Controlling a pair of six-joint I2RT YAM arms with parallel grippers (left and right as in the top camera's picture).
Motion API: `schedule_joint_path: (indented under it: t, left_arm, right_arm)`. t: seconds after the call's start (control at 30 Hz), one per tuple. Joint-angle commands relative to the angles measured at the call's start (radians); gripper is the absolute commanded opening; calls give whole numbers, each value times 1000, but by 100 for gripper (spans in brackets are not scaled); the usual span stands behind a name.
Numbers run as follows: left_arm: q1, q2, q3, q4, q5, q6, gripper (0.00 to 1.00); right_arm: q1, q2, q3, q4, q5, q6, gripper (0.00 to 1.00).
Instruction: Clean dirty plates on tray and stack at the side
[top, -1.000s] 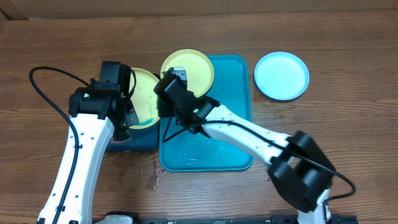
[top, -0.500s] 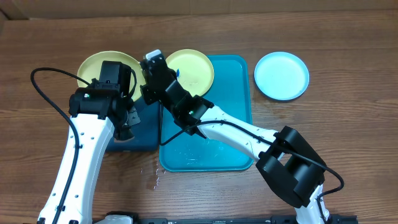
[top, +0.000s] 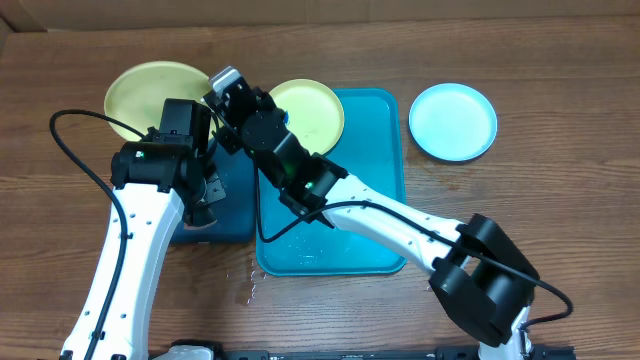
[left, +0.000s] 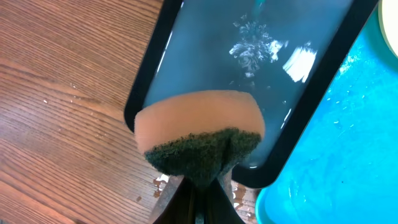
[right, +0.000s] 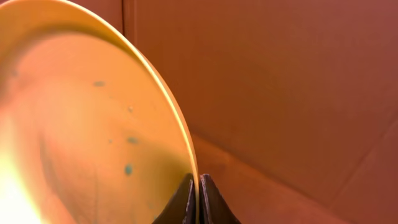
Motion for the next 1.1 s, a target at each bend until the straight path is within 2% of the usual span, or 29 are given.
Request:
schedule_joint_path:
  t: [0.0, 0.17, 1.07]
  left_arm:
    - [-1, -2, -4, 8, 3, -21, 4]
    - [-1, -2, -4, 8, 3, -20, 4]
    - [-2, -2, -4, 11, 3, -13, 4]
  right_arm:
    - [15, -69, 16, 18, 7, -71, 4]
    - [16, -79, 16, 39, 7, -137, 4]
    - [26, -79, 16, 81, 7, -140, 4]
